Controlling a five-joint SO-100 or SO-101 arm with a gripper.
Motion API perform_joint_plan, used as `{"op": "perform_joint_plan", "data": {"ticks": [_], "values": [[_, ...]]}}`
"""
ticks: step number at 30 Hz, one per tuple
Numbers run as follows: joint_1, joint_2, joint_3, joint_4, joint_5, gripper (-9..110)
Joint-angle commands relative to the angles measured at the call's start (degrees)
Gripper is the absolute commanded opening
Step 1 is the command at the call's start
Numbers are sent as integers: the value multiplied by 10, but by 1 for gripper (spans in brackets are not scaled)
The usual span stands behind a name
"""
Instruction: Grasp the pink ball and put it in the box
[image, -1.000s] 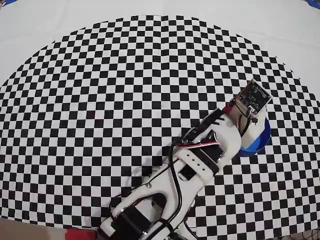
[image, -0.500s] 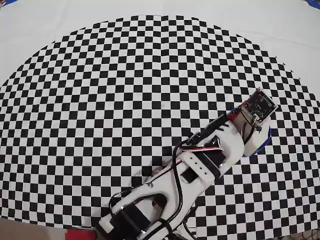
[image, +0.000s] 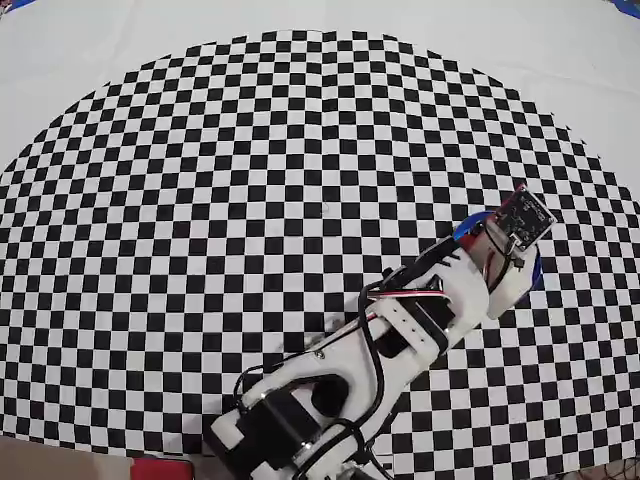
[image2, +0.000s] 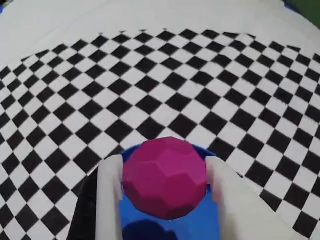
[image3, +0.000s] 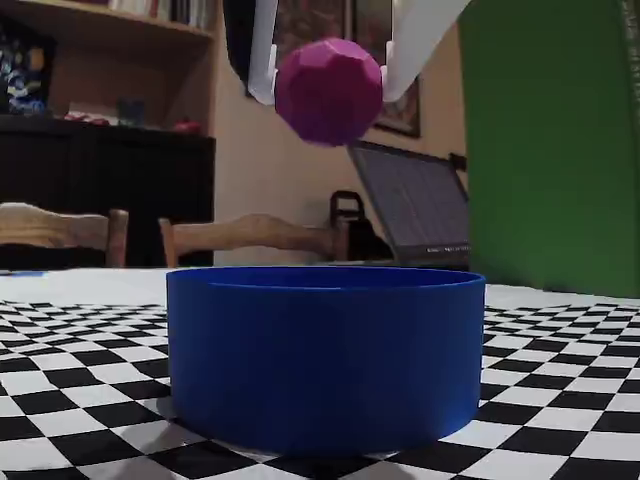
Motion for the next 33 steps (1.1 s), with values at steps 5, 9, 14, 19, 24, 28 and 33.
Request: {"op": "perform_joint_plan", "data": {"ticks": [5, 9, 14, 19, 24, 28, 33], "values": [[2, -13, 3, -9, -4, 0], [0, -20, 3, -9, -4, 0], [0, -32, 1, -9, -4, 0], [-3, -43, -2, -15, -4, 0], [-10, -52, -4, -25, -4, 0], [-15, -55, -4, -26, -5, 0], [-20, -59, -4, -31, -6, 0]]}}
